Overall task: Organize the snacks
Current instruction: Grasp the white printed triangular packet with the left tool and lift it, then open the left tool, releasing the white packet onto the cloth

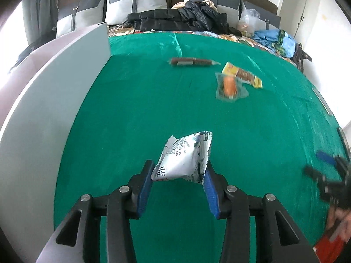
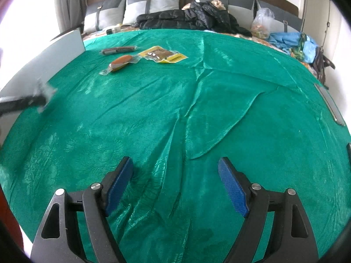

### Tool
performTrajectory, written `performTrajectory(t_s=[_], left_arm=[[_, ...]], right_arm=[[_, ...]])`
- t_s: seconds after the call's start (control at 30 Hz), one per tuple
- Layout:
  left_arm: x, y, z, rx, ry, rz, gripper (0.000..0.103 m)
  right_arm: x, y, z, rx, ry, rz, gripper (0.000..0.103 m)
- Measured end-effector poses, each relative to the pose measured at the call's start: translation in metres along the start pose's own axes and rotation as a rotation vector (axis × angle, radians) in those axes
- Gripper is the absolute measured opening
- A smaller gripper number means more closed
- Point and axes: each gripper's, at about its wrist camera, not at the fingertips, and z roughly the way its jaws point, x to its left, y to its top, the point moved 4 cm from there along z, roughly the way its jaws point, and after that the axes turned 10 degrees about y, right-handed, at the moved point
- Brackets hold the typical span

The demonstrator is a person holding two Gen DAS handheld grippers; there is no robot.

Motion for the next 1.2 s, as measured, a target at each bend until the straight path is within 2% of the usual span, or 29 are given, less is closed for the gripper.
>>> performTrajectory(t_s=[0.03,0.1,0.13,0.17,0.23,0.33,0.4,0.47,0.57,1.2], left_arm=[[0.001,-0.003,0.000,0.003,0.003,0.000,0.047],[0.004,-0.007,0.003,0.006,0.010,-0.020,0.061],[0.005,-0.006,0.006,0.002,0.007,-0.030,0.074],[0.006,-0.006,0.007,-0.003,0.012,-0.035,0.081],[0.006,-0.004,0.012,-0.017,0.035,-0.035,0.082],[0.005,-0.003,0.024,0.012,0.056,-0.017,0.082],[0.005,-0.003,0.026,-0.007,0.088,0.017,0.084],[0.009,-0.002,0.029,-0.021,0.101,0.028,0.094],[0.019,0.000,0.033,-0.011,0.114,-0.010,0.102],[0.021,-0.002,0.035,-0.019,0.124,-0.020,0.103]], right_arm=[[0.000,0.000,0.000,0.000,-0.001,0.000,0.083],[0.000,0.000,0.000,-0.001,-0.004,0.001,0.083],[0.000,0.000,0.000,-0.001,-0.005,0.001,0.083],[0.001,0.000,0.000,-0.001,-0.006,0.001,0.083],[0.000,0.000,0.000,-0.002,-0.007,0.002,0.083],[0.000,-0.001,-0.001,-0.004,-0.007,0.004,0.083],[-0.001,-0.001,-0.001,-0.004,-0.007,0.004,0.083],[-0.001,-0.001,-0.002,-0.004,-0.006,0.003,0.083],[-0.001,-0.002,-0.002,-0.004,-0.007,0.004,0.083],[0.000,-0.002,-0.002,0.007,-0.013,0.015,0.084]])
